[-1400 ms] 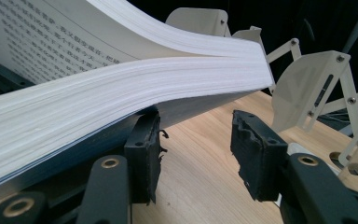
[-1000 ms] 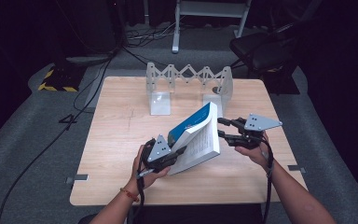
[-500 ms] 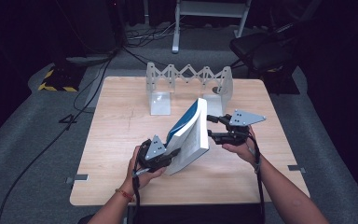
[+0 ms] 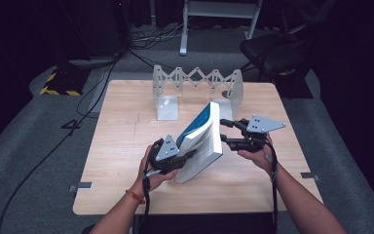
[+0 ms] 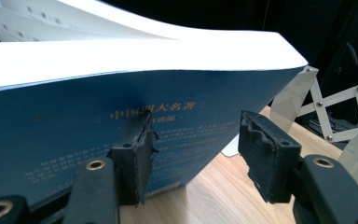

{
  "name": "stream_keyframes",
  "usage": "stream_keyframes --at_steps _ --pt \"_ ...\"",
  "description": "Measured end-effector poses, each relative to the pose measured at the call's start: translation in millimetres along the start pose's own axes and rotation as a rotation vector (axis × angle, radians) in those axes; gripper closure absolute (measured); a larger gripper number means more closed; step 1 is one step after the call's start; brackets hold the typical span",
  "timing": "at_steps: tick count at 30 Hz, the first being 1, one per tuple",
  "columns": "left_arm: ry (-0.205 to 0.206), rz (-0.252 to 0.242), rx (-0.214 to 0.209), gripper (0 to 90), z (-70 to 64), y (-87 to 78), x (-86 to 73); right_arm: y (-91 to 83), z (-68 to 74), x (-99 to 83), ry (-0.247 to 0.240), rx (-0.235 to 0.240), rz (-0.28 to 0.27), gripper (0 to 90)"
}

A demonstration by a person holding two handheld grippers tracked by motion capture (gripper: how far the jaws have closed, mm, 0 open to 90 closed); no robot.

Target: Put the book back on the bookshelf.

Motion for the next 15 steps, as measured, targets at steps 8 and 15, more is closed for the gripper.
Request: stream_keyframes --at_steps 8,15 --pt "-0.039 -0.070 -0.097 67.5 -9.1 31.3 15.5 -25.0 -12.9 4.3 0.008 -0.030 -0.017 46.9" --pt "-0.005 -0.071 -0.114 65.2 -16.4 46.8 25.1 -46.7 -21.7 -0.1 0.003 -0.070 -0.012 46.9"
Point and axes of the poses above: each handheld gripper's, and its own axes: y roughly forward along the jaws, x roughly out of its top, z roughly to its left, the point moved 8 cm from there along y, roughly forward along the jaws, and after that the axes turned 7 degrees about y, right-handed, at the moved point
